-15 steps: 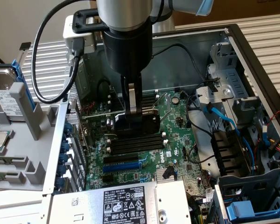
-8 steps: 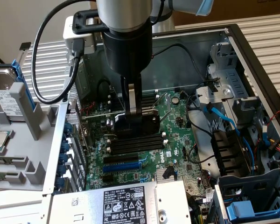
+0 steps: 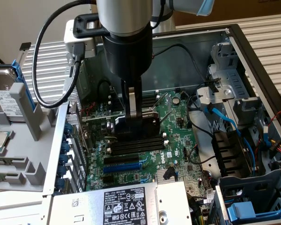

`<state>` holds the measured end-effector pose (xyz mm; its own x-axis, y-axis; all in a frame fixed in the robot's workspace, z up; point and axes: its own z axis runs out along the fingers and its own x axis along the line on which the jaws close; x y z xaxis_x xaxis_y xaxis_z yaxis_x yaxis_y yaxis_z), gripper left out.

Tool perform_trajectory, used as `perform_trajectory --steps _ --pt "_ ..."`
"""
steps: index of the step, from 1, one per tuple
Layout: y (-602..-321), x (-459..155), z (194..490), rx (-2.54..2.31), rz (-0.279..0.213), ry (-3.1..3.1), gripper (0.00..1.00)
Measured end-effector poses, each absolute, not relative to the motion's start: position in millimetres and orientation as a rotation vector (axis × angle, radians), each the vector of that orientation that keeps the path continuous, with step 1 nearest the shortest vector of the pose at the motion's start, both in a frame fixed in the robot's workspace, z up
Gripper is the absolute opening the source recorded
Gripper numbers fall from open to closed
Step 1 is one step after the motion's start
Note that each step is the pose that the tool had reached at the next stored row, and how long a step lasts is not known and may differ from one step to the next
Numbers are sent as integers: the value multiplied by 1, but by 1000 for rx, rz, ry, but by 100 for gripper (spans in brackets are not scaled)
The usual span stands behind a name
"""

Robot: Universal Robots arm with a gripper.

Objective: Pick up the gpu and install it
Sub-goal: 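Insert the gpu into the slot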

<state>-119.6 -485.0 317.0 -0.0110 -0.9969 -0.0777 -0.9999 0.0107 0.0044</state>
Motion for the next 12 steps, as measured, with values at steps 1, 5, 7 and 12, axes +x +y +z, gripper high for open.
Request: perform_trajectory --steps 1,5,7,12 --pt "-485 -120 316 -2172 89 2196 26" --pt "-487 -123 309 -2173 93 2197 26" --pt "-487 -123 307 -2174 94 2198 26" --pt "-489 -123 299 -2175 97 2199 26"
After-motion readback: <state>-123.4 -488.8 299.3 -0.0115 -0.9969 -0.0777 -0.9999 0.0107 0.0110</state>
